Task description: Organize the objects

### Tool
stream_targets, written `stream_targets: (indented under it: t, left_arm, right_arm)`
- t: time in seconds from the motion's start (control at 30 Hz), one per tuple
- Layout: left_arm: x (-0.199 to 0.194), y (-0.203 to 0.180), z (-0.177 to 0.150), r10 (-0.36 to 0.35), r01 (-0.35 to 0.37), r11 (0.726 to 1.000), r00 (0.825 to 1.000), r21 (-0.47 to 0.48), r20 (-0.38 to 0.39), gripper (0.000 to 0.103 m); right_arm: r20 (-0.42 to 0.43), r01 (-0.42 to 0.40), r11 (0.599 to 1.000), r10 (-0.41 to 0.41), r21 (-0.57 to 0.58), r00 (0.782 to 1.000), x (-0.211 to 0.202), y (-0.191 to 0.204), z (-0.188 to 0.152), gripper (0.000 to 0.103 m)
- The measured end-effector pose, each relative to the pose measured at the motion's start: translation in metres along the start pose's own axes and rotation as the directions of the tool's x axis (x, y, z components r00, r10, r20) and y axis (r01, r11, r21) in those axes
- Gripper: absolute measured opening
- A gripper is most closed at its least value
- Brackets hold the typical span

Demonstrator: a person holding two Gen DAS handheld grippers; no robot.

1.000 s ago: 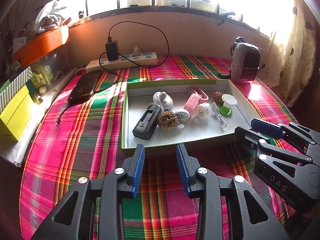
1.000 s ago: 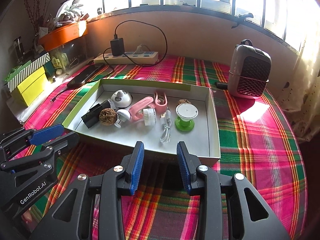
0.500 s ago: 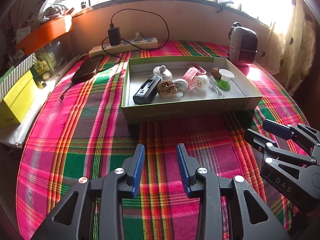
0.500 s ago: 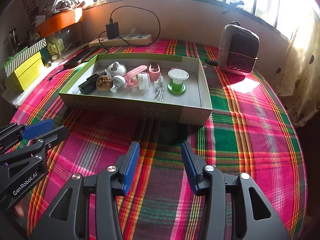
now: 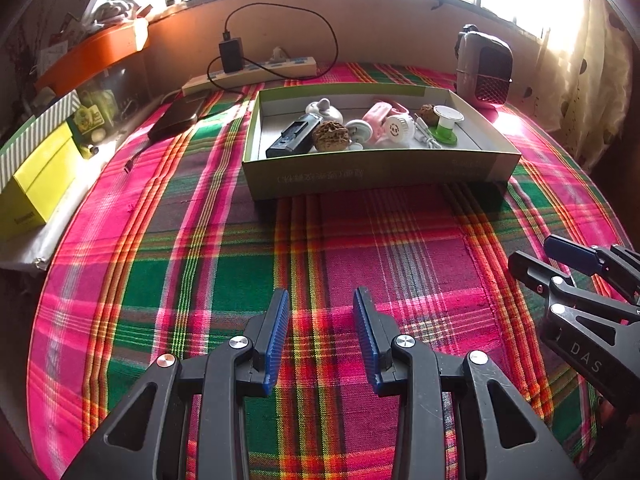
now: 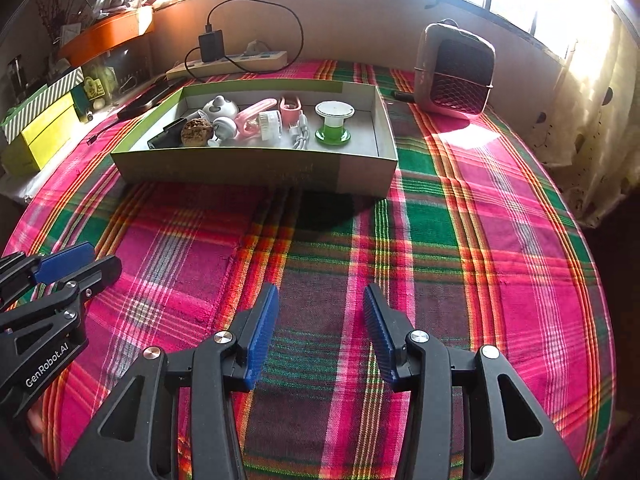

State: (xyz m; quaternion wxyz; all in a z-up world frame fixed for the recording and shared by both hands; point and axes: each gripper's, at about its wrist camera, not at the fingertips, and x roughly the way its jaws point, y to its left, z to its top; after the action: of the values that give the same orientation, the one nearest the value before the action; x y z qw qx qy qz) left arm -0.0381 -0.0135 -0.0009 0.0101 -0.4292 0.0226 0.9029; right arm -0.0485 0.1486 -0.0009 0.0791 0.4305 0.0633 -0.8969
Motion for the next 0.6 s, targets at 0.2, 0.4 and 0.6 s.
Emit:
stream_targets:
  t: [0.2, 0.4, 0.6]
  left_arm:
    - [-0.003, -0.004, -0.004, 0.009, -0.009, 1.000, 1.000, -0.007, 0.009, 0.032]
    - [-0.002, -0.004, -0.005, 0.026, -0.026, 0.999, 1.000, -0.040, 0.007, 0.032]
    - [-0.002, -0.004, -0.005, 0.035, -0.035, 0.998, 0.999, -0.056, 0.008, 0.032]
  right_arm:
    - [-0.001, -0.001, 1.000, 0.001, 0.014, 1.000, -0.003, -0.004, -0.004, 0.052]
    - [-0.006, 0.004, 1.000, -0.004, 0.021, 1.000, -0.006, -0.008, -0.009, 0.058]
    - [-0.008, -0.010, 0.999, 0.010, 0.036, 1.000, -0.006, -0.010, -0.011, 0.059]
